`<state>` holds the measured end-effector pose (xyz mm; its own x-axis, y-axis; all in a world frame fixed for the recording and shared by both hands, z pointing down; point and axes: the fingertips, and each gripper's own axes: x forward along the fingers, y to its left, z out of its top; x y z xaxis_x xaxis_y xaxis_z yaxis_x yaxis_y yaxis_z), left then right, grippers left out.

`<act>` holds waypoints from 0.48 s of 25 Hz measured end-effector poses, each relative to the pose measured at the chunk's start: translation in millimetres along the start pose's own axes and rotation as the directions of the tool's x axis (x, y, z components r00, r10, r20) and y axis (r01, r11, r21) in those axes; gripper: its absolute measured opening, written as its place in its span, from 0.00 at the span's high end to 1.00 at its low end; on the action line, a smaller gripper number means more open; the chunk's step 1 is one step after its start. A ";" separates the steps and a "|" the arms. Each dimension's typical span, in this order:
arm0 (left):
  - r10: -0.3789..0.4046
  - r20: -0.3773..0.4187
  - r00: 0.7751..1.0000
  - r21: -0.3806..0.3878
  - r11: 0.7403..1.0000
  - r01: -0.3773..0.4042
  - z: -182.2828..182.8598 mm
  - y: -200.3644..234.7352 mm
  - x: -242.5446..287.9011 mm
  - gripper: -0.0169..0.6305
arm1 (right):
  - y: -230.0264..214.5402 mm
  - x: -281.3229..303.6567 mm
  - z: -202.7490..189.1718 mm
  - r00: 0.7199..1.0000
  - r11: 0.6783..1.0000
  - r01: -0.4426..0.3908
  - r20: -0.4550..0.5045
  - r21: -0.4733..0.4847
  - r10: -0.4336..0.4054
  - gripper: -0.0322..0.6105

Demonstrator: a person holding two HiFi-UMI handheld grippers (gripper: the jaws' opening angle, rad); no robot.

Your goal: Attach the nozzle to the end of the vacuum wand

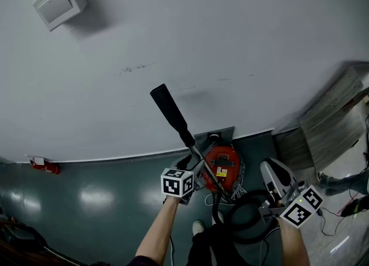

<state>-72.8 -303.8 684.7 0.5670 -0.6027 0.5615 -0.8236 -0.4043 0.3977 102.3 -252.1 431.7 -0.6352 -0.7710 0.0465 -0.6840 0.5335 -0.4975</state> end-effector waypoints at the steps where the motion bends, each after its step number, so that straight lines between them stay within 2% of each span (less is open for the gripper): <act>1: 0.000 0.004 1.000 -0.002 1.000 0.000 1.1 -2.5 -7.6 0.63 | 2.4 -0.1 -1.9 1.000 1.000 -0.002 -0.001 0.002 0.002 0.90; 4: -0.005 0.030 1.000 0.010 1.000 0.005 10.9 -16.9 -36.5 0.63 | 12.1 0.5 -6.2 1.000 1.000 -0.013 -0.004 0.009 0.013 0.90; 8: -0.024 0.102 0.995 0.071 0.997 0.017 39.9 -46.3 -79.8 0.64 | 31.8 0.0 -10.4 0.999 0.999 -0.041 -0.008 0.036 0.041 0.90; 12: -0.037 0.192 0.981 0.137 0.990 0.010 78.6 -81.5 -126.8 0.69 | 54.5 -4.2 -13.3 0.997 0.996 -0.072 -0.010 0.051 0.072 0.90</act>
<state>-78.6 -248.5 524.1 0.5837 -0.7083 0.3969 -0.8119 -0.5010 0.2998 62.9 -215.1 415.9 -0.6866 -0.7268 0.0190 -0.6173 0.5690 -0.5432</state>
